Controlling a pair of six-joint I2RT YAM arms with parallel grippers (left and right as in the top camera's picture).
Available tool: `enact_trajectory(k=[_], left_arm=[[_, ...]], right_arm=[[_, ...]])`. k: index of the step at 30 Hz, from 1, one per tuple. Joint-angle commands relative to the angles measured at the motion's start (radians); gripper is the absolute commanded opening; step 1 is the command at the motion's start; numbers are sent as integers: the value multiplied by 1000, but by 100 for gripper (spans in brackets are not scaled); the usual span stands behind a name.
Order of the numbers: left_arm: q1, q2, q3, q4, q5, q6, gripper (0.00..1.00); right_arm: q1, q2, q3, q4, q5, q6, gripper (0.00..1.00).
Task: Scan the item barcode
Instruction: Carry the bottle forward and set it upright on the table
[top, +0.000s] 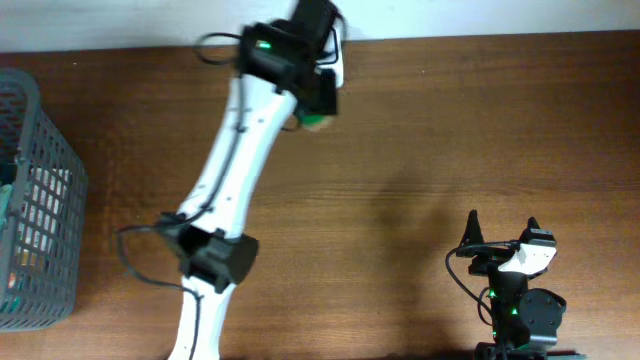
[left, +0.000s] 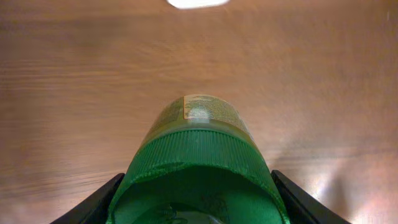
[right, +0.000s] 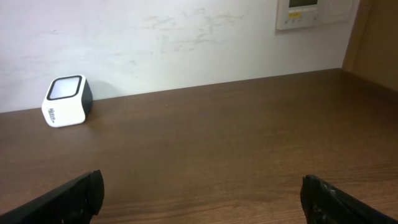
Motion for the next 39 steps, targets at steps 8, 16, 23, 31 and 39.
enact_trajectory(k=[8, 16, 23, 31, 39], left_arm=[[-183, 211, 10, 130, 129, 20, 56], [-293, 306, 8, 112, 235, 58, 55], [-351, 343, 8, 131, 230, 85, 56], [-350, 343, 8, 148, 211, 119, 92], [-300, 343, 142, 119, 135, 159, 99]], right_arm=[[-5, -2, -5, -5, 12, 0, 98], [-5, -2, -5, -5, 12, 0, 98], [-5, -2, -5, -5, 12, 0, 98], [-5, -2, -5, -5, 12, 0, 98], [-5, -2, -5, -5, 12, 0, 98]])
